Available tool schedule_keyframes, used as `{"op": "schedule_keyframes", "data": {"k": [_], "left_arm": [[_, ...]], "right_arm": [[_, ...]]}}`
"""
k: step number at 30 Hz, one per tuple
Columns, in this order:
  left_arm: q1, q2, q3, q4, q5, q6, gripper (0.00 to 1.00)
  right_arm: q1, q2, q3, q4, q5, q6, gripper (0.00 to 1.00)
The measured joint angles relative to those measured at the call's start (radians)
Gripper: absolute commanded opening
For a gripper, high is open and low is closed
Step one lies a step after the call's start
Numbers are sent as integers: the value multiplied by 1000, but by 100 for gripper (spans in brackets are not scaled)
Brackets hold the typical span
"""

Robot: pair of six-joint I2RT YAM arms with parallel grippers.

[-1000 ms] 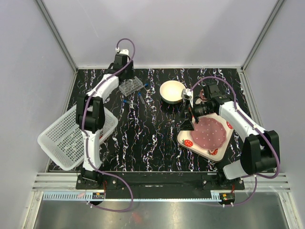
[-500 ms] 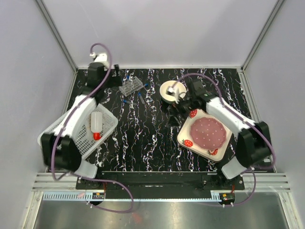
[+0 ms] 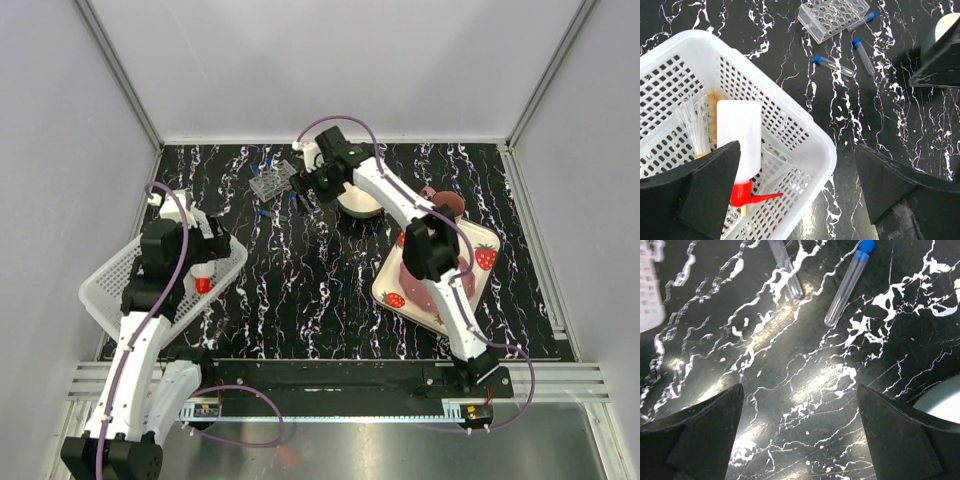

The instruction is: Organize the chemistry lab equipment

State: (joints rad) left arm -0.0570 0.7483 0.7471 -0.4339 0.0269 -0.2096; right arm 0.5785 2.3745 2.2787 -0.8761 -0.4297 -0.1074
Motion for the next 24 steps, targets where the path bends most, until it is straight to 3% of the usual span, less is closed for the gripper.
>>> {"op": "schedule_keyframes", "data": {"k": [3, 5, 15, 24], "left_arm": [[0, -29, -5, -35, 0, 2, 99], [0, -33, -5, -39, -4, 4, 99], [0, 31, -5, -51, -5, 11, 99], [0, 32, -5, -51, -27, 18, 99]], "right_arm": [[27, 87, 92, -26, 81, 5, 90], [45, 132, 131, -40, 132, 8, 78], [79, 297, 321, -8, 282, 16, 58], [77, 365, 368, 41, 317, 34, 54]]}}
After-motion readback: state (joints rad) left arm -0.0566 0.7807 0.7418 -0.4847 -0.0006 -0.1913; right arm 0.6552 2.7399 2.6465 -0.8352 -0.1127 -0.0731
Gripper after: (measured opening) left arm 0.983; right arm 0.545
